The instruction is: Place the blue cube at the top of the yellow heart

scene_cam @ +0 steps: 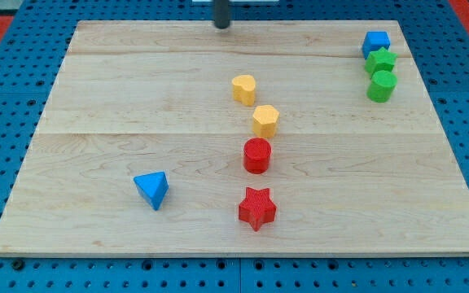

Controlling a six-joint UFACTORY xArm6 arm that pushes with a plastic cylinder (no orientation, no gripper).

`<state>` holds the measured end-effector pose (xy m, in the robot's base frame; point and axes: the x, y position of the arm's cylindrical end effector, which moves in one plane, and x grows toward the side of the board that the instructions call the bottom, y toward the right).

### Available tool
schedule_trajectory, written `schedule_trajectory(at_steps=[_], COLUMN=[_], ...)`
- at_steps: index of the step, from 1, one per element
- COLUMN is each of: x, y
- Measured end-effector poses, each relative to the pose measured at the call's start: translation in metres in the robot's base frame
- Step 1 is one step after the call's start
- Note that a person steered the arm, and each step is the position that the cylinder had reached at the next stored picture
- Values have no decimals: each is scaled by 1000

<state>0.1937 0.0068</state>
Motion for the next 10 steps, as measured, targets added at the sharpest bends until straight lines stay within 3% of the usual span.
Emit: schedule_trajectory(at_steps=[1, 2, 3, 4, 6, 7, 8, 10], x=[-1, -2, 8, 60, 68, 83, 83, 77], y=[86, 210, 279, 283, 64, -3, -11, 69])
